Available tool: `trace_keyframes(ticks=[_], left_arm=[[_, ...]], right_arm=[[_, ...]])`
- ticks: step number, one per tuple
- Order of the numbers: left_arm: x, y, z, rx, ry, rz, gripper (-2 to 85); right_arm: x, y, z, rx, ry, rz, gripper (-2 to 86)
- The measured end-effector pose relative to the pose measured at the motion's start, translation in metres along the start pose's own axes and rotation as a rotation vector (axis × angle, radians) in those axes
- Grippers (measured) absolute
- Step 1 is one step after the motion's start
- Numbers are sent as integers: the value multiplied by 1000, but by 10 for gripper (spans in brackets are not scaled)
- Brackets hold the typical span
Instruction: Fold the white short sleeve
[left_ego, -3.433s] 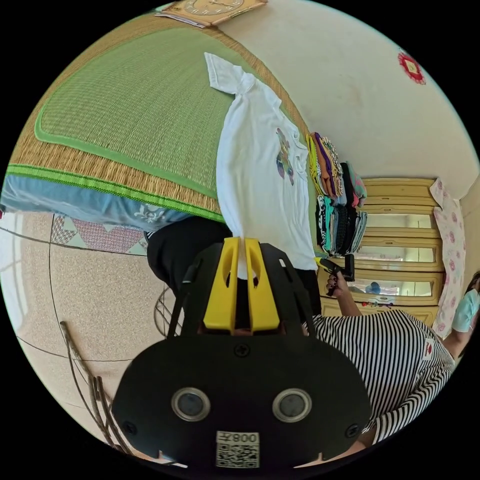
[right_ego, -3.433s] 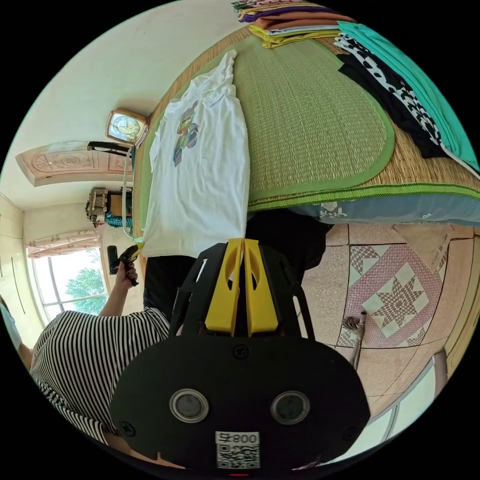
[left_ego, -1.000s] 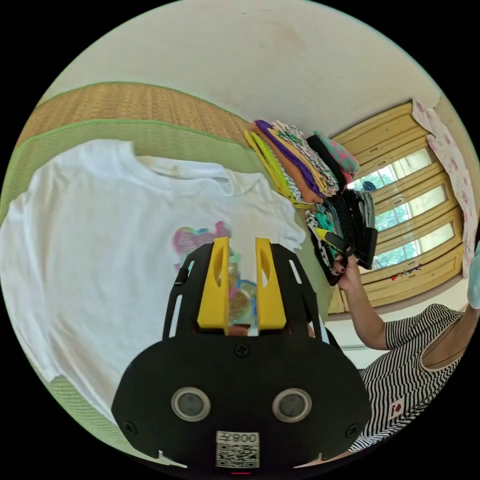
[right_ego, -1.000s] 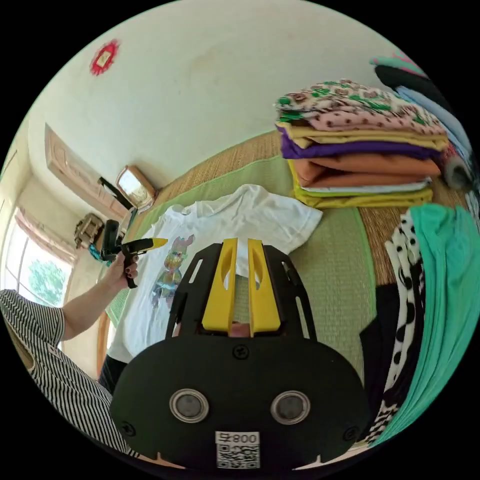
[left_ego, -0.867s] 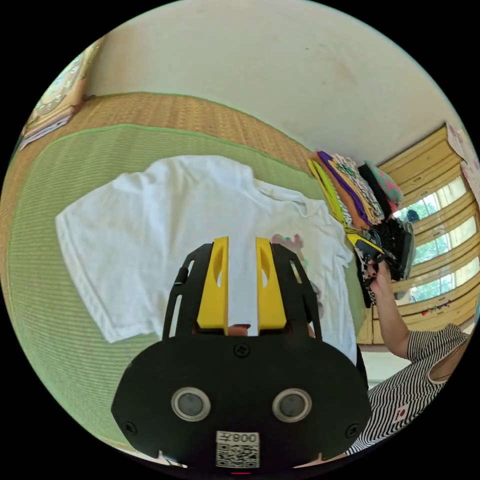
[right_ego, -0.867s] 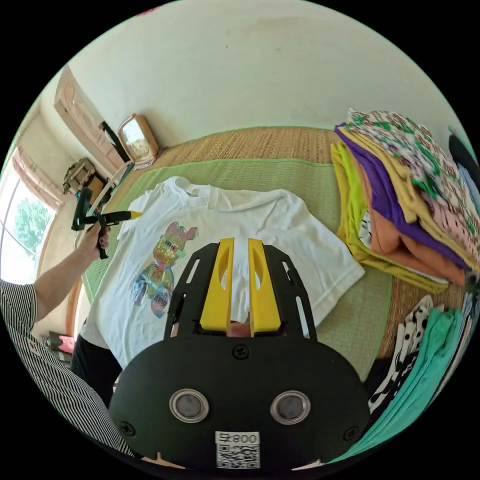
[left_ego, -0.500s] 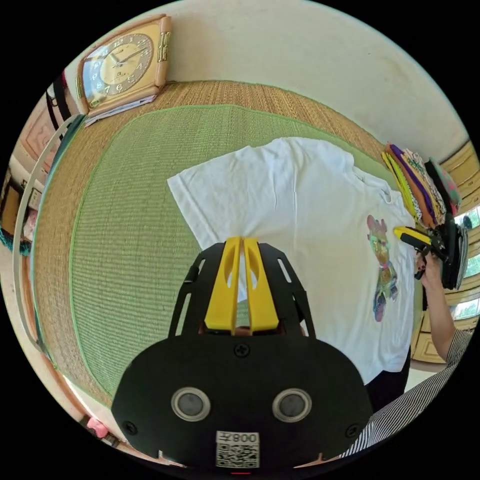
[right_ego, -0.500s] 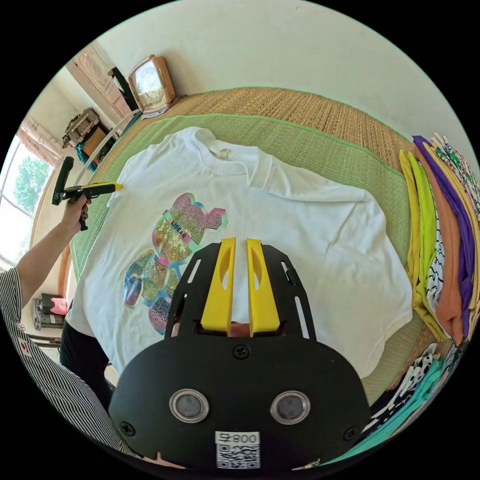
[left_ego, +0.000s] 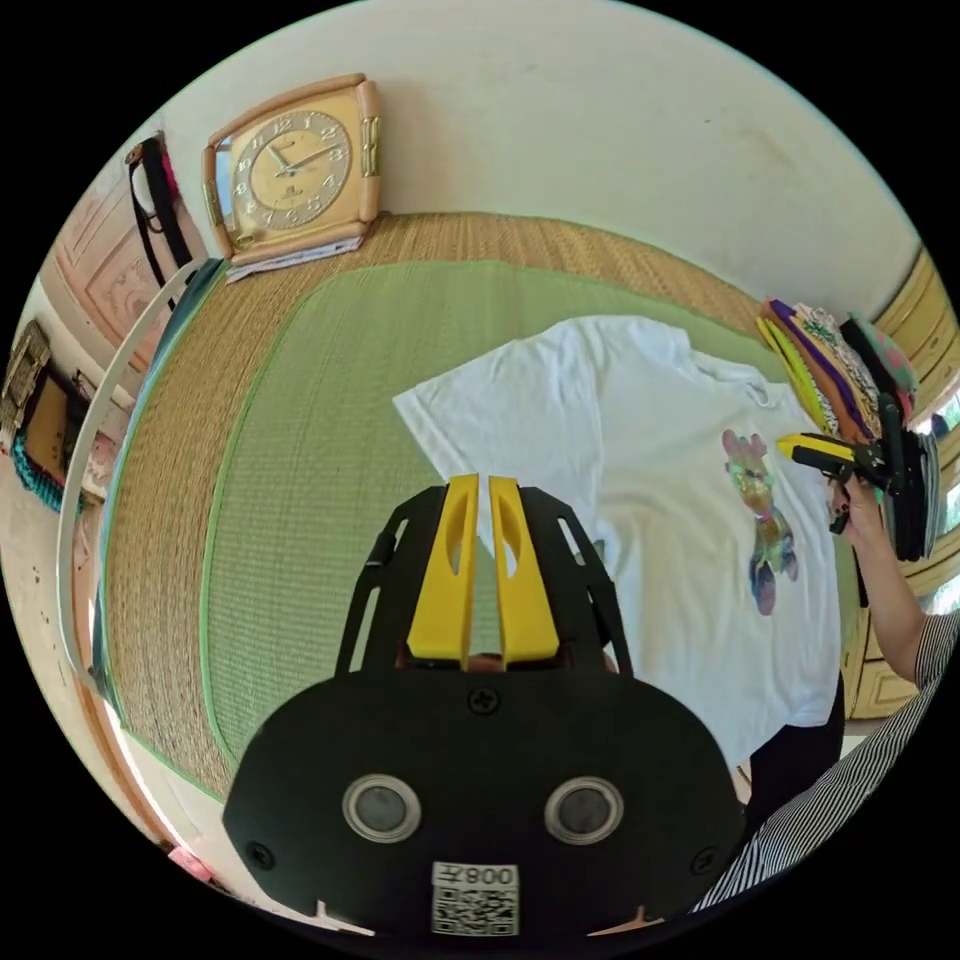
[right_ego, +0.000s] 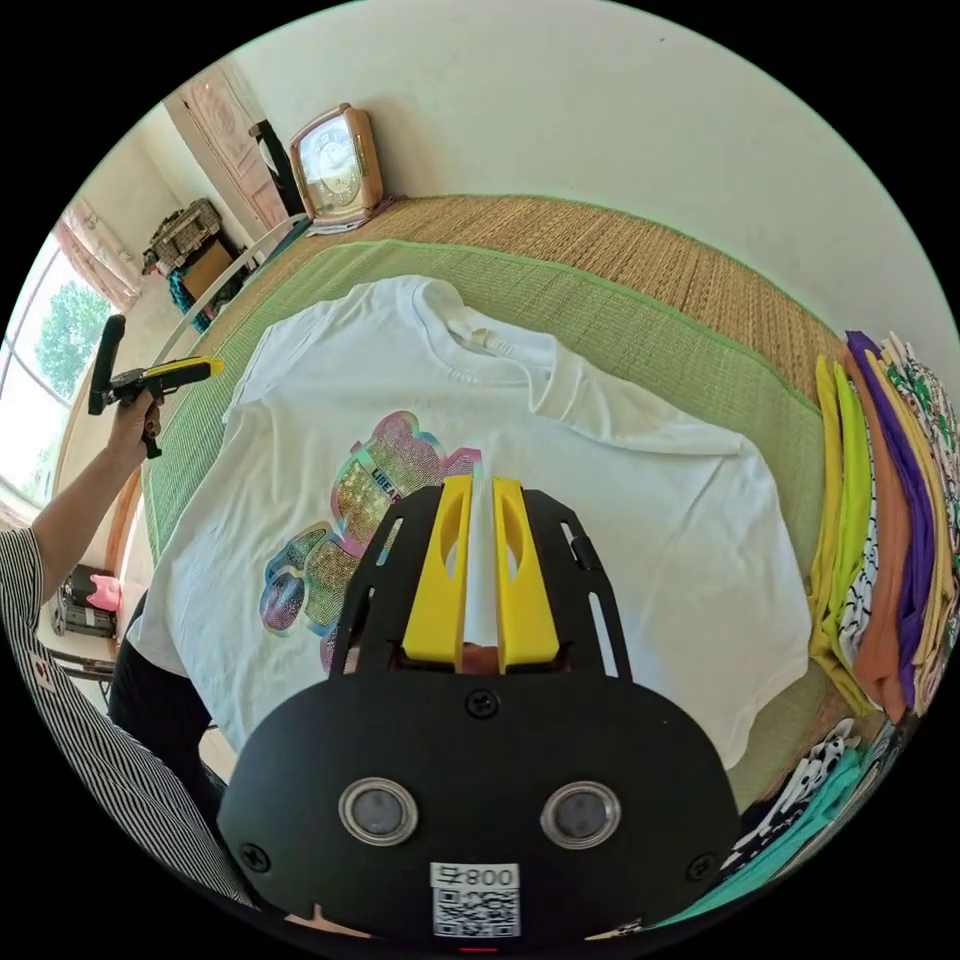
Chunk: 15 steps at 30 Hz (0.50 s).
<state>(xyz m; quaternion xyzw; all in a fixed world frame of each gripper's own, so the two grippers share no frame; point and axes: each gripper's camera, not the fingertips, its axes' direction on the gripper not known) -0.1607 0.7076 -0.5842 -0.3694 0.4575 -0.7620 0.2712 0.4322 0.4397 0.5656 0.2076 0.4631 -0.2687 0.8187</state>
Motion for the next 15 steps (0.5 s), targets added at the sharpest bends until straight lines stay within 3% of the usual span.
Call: trace_keyframes(ticks=[5,15], left_arm=[[35,-76,33,33,189,134,84],[63,-170,121,-158,144,223,49]], right_arm=[[19,-19,-6,33,194,-14,70],[26,-70,48,-76,277,-175,61]])
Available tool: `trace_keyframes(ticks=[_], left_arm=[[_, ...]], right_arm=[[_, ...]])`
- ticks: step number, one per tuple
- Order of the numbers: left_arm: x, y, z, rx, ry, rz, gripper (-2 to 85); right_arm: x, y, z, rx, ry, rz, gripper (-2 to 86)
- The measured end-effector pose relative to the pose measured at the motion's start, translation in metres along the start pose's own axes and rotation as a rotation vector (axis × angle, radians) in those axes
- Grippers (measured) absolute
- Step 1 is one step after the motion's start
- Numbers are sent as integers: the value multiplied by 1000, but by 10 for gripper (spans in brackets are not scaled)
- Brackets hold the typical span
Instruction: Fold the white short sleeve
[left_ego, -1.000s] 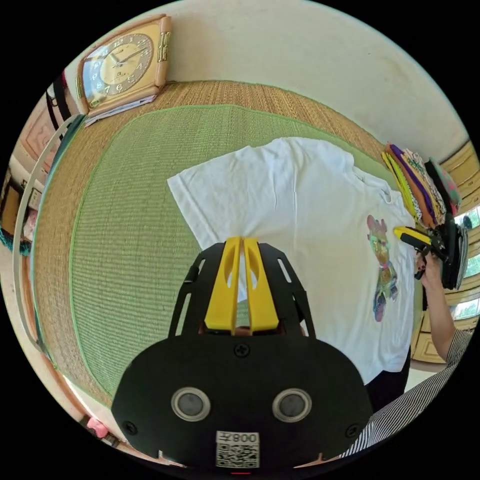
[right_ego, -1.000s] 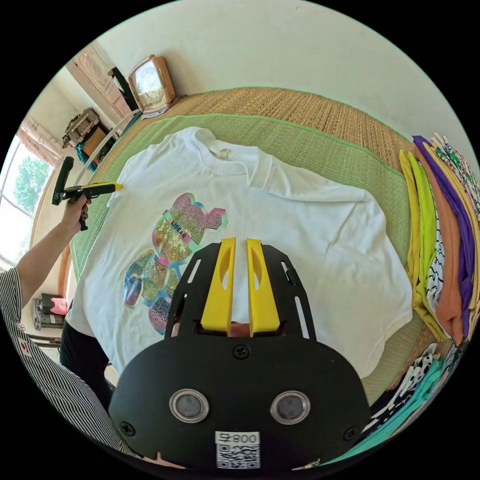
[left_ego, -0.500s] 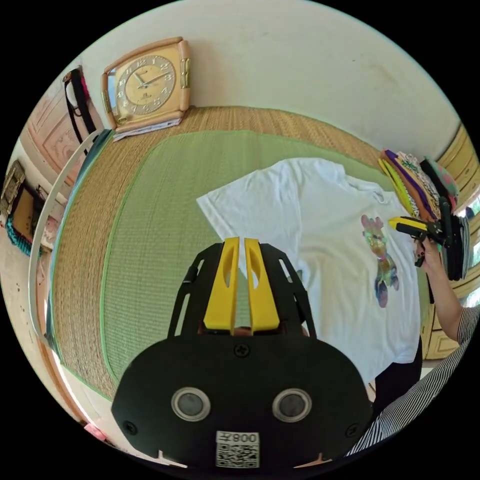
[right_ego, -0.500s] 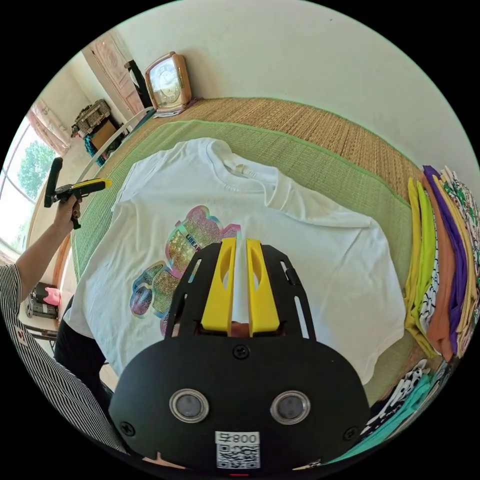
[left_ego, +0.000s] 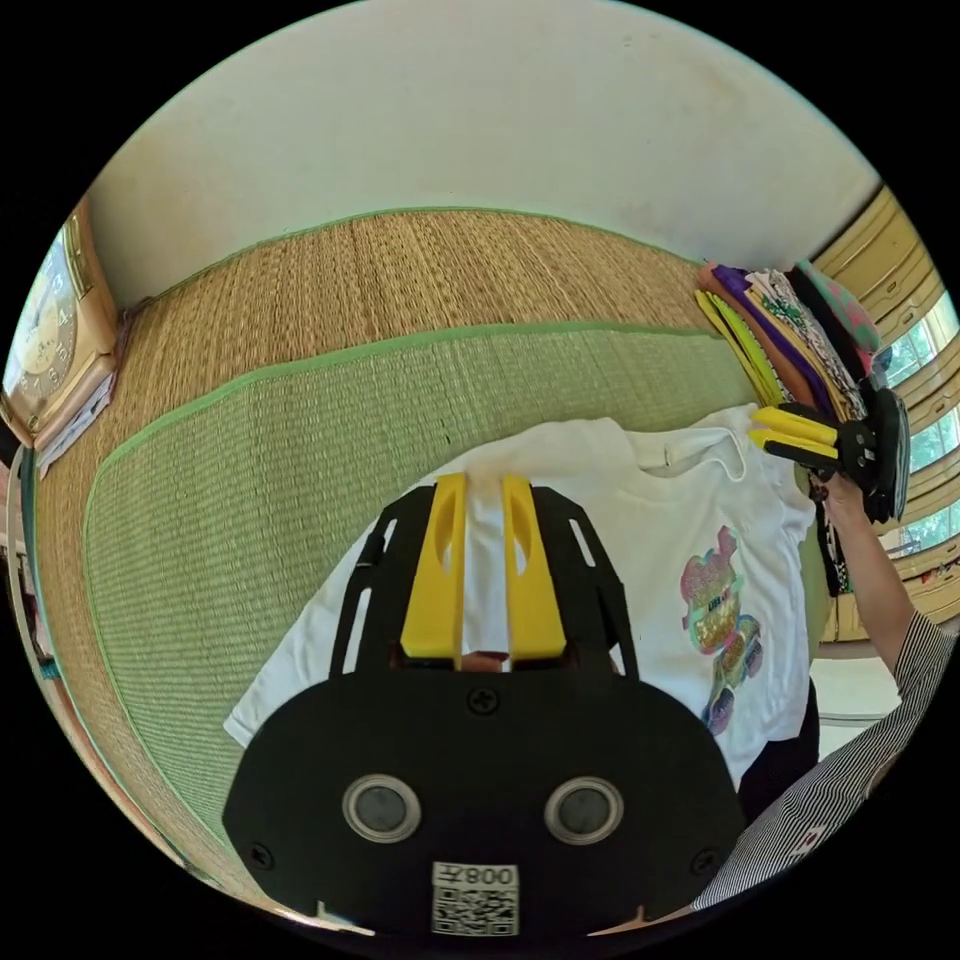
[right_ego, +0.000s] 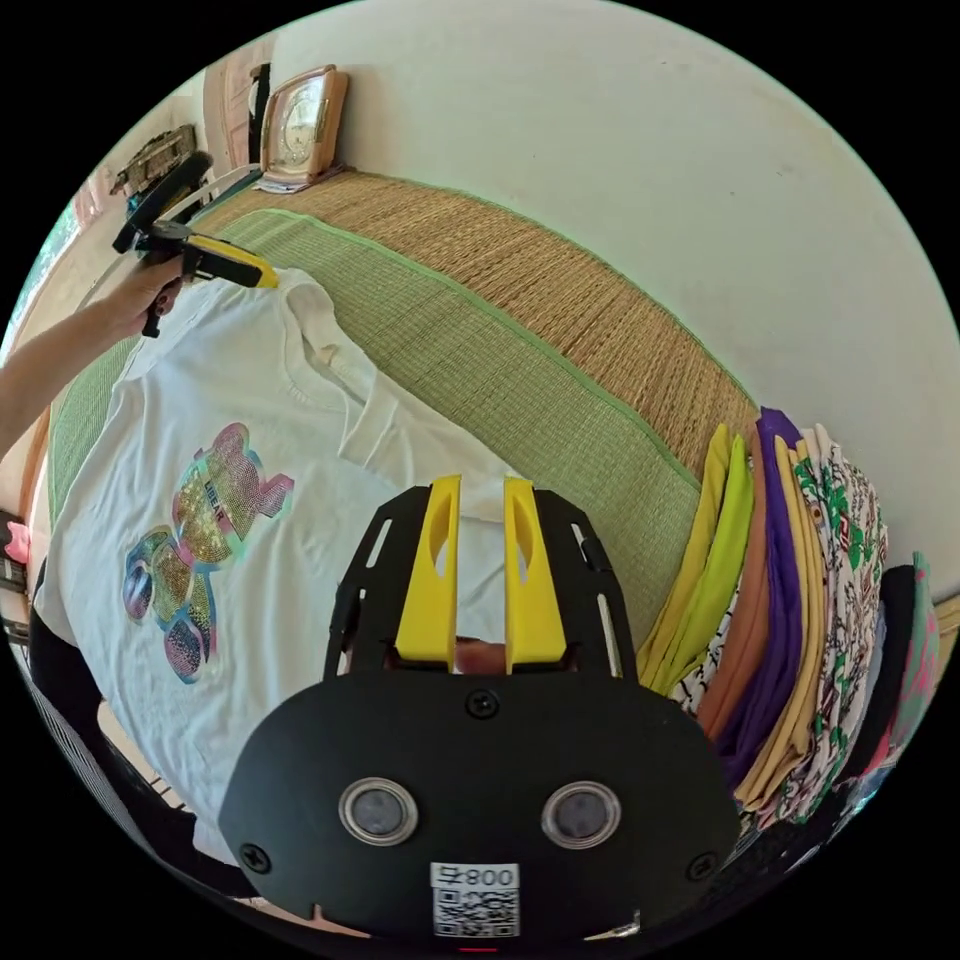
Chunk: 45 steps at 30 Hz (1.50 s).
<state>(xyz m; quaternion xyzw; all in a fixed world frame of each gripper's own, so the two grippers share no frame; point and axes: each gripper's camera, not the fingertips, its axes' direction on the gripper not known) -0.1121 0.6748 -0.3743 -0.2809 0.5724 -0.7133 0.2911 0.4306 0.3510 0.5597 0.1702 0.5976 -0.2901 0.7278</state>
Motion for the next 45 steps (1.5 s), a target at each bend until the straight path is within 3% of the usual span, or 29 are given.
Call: trace_keyframes(ticks=[7,12,17,24,29,35,40,45], left_arm=[[-9,19,-30,139,50,-1,8],[-16,24,-31,168,89,6,5],[-19,28,-20,167,102,-8,4],[-26,37,-30,225,144,-10,4],[-30,36,-34,277,145,-18,5],[-33,20,13,179,64,-103,16],[-37,53,9,247,215,-110,30],[-12,89,14,185,240,-30,37]], right_arm=[[-16,-19,11,-8,79,-10,3],[-6,-22,-15,91,-72,5,51],[-10,-23,12,-7,-165,-45,73],[8,-19,-3,6,-137,-23,10],[43,-31,-62,153,-38,51,6],[97,-74,-23,-46,-20,128,35],[119,-39,-58,45,-53,165,31],[132,86,-135,213,-119,276,27]])
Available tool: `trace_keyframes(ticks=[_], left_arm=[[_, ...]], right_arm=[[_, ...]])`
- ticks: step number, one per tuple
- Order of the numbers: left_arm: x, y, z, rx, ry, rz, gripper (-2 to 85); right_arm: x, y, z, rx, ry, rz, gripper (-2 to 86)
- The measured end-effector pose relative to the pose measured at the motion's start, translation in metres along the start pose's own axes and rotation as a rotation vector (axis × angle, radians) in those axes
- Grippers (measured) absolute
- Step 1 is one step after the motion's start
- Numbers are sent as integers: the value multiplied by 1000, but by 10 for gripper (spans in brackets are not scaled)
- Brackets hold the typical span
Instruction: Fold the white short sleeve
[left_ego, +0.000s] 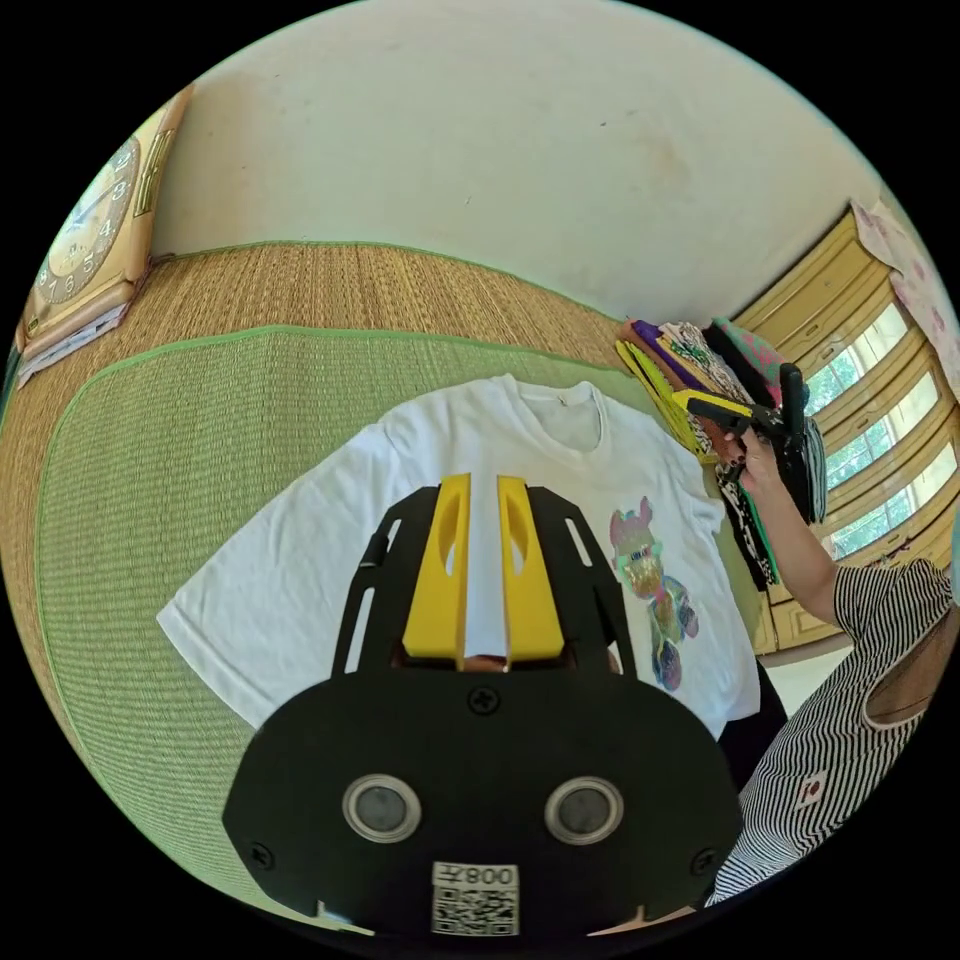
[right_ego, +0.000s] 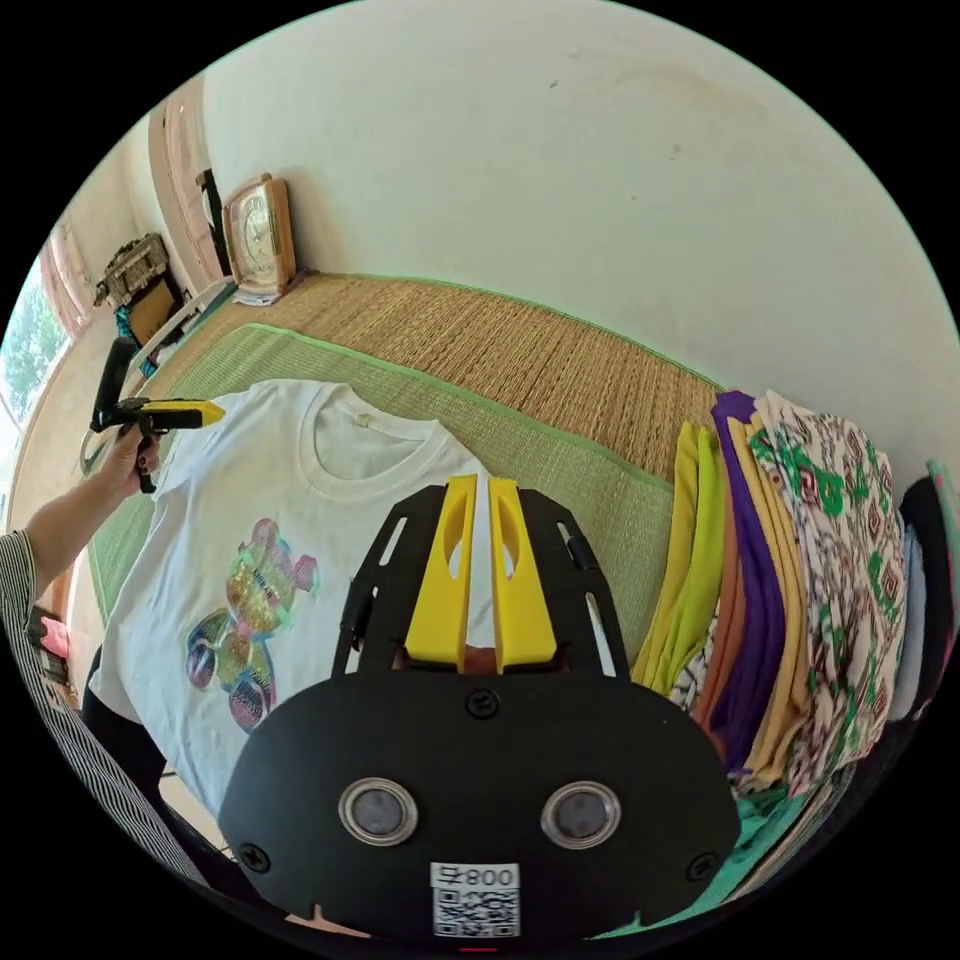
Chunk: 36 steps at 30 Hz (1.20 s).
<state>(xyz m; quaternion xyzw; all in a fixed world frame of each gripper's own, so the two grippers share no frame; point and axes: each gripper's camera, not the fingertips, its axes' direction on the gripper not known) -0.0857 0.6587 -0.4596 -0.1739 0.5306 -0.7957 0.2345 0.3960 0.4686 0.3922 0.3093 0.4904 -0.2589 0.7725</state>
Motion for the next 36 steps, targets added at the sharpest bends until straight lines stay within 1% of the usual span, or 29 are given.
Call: trace_keyframes(ticks=[2,3,5,7,9,11,14,16,18,20,22,26,28,29,30,33,36], left_arm=[[5,12,20,-109,-48,9,35],[7,19,27,-128,-79,6,32],[10,25,21,-85,-66,-46,31],[30,29,13,-12,27,-45,33],[55,32,15,-3,47,-19,35],[84,35,26,-27,92,19,38],[143,37,61,-102,216,93,50],[198,31,96,-159,313,160,64],[240,21,119,-169,377,213,71],[283,7,145,-199,419,278,76],[339,-14,178,-228,461,365,79],[405,-32,228,-311,375,477,79],[430,-26,265,-433,256,517,77],[434,-23,272,-461,243,523,75],[439,-17,271,-425,239,531,72],[447,-12,267,-409,270,514,68],[459,-18,268,-344,280,503,66]], right_arm=[[22,49,-36,48,-24,113,34],[37,84,-56,66,-53,183,40],[60,137,-84,98,-102,309,50],[78,187,-108,120,-115,413,57],[96,239,-130,110,-66,538,65],[106,265,-136,99,-64,597,72],[116,277,-130,64,-81,610,79],[117,275,-123,40,-103,587,78],[117,272,-118,3,-88,572,68],[118,274,-123,9,-63,571,53],[120,276,-129,-1,-84,556,30],[126,283,-147,-8,-136,531,12],[134,290,-155,4,-171,548,10],[140,294,-159,-1,-214,554,9],[147,298,-163,1,-238,567,8],[162,306,-169,11,-337,594,8],[167,308,-178,10,-370,594,7]])
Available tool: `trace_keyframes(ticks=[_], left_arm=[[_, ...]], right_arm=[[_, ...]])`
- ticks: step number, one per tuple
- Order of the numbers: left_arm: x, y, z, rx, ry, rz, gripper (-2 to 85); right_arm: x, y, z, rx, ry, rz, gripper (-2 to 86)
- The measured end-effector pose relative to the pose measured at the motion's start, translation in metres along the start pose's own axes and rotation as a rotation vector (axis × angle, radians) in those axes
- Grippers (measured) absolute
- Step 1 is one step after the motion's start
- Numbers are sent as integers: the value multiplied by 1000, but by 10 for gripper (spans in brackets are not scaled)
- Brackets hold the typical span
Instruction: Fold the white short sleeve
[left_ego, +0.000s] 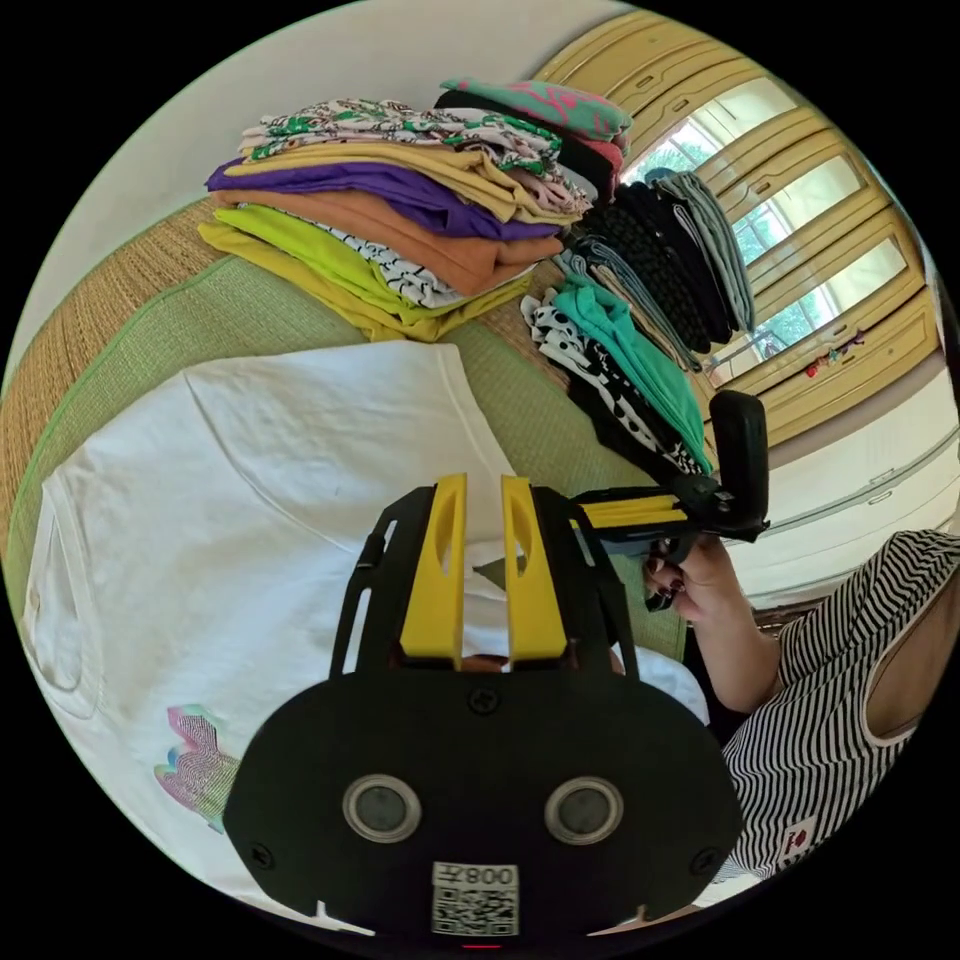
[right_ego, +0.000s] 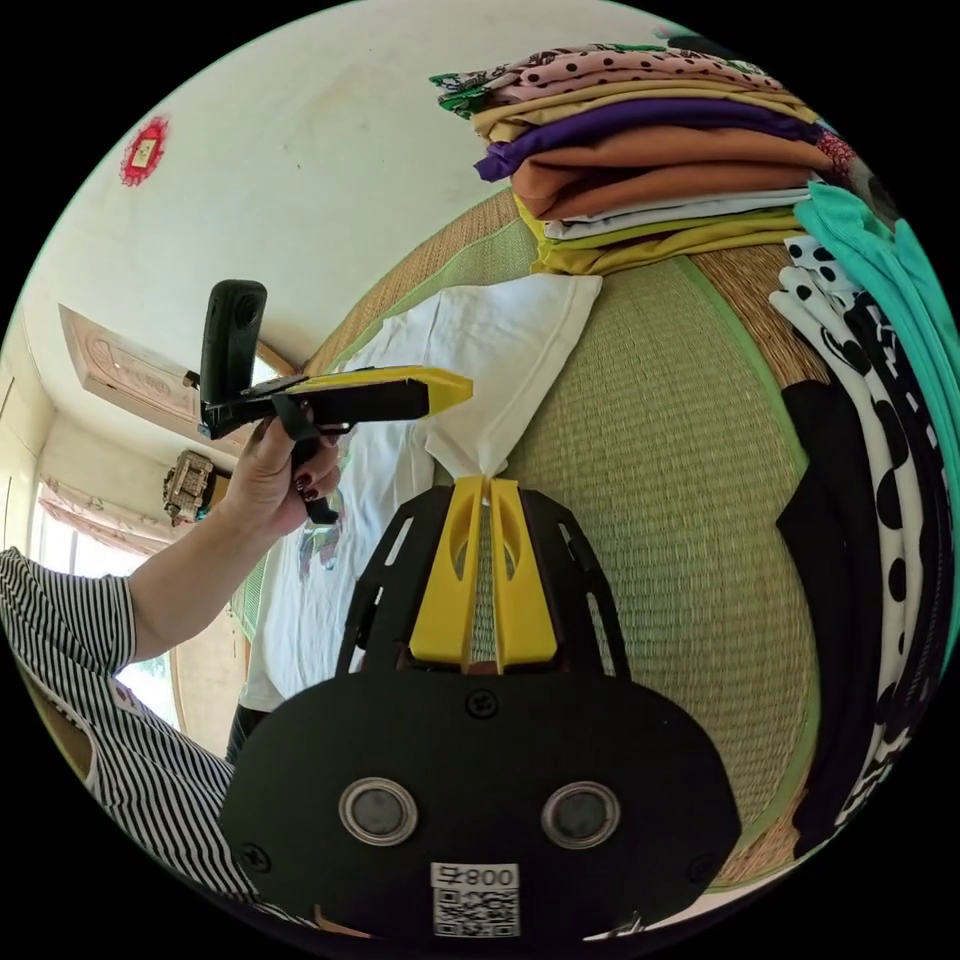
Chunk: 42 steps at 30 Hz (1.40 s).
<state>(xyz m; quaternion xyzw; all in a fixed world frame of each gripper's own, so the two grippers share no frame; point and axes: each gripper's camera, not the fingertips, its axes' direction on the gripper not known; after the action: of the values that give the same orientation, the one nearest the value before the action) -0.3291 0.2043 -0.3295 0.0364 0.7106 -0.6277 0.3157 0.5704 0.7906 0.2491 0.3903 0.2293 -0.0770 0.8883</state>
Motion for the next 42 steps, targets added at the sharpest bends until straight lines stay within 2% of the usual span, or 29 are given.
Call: trace_keyframes(ticks=[2,4,6,11,16,20,24,27,34,42], left_arm=[[3,-10,11,-16,-7,3,62],[9,-15,28,-47,-88,11,50],[15,-17,27,-54,-64,15,49],[33,-25,17,50,-113,34,49],[29,-46,40,-23,-165,28,43],[35,-25,13,26,-90,21,32],[39,35,-20,80,-95,-30,18],[27,66,-17,10,-50,-101,9],[28,152,-94,163,-11,-211,3],[32,318,-173,31,-85,-490,3]], right_arm=[[1,1,-7,3,-15,5,6],[2,2,-16,13,-22,12,5],[-1,6,-35,47,-8,15,3],[-21,5,-55,127,-8,-35,1],[-45,-13,-28,16,98,-75,1],[-64,-19,-24,-16,158,-98,0],[-86,-19,-28,9,239,-120,0],[-95,-22,-16,-17,257,-125,1],[-110,-26,-13,-9,273,-147,2],[-109,-29,-33,-26,271,-90,5]])
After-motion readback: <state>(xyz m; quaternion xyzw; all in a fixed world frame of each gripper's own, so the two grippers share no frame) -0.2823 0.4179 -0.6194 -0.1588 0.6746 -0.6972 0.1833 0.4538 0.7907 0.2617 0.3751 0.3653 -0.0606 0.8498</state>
